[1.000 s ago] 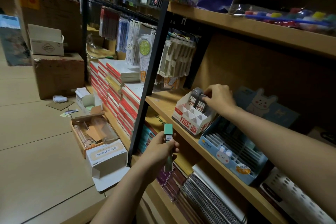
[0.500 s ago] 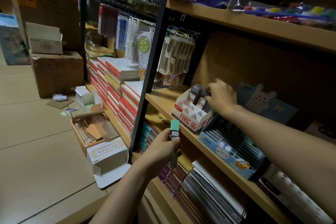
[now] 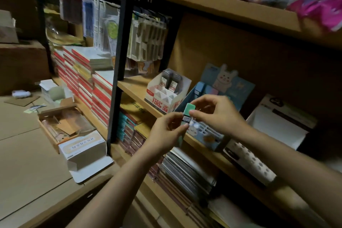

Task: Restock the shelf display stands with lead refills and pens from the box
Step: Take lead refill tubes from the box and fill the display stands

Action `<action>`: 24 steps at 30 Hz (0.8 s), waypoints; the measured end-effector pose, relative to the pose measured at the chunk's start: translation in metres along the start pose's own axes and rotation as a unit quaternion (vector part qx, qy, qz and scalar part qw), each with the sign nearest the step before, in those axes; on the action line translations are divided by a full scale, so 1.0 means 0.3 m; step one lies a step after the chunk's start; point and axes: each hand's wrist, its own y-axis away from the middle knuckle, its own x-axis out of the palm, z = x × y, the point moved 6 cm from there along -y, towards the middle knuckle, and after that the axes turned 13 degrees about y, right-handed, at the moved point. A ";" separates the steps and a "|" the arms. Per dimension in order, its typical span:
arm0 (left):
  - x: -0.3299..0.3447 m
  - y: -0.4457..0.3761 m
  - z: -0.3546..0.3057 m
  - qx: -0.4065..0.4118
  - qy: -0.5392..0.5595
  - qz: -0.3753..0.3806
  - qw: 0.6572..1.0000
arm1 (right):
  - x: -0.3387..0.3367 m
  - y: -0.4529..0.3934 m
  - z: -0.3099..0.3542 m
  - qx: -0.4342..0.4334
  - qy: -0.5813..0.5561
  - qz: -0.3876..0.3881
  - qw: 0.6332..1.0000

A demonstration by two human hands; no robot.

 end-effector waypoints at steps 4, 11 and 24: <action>0.084 0.005 -0.002 0.088 -0.154 0.023 0.984 | -0.191 0.007 -0.094 0.044 0.013 -0.061 0.997; 0.126 0.035 0.139 0.110 -0.497 0.141 0.849 | -0.353 0.024 -0.173 -0.009 0.235 -0.149 0.961; 0.130 0.011 0.174 0.120 -0.518 0.129 0.837 | -0.238 -0.056 -0.270 0.026 0.317 -0.128 0.939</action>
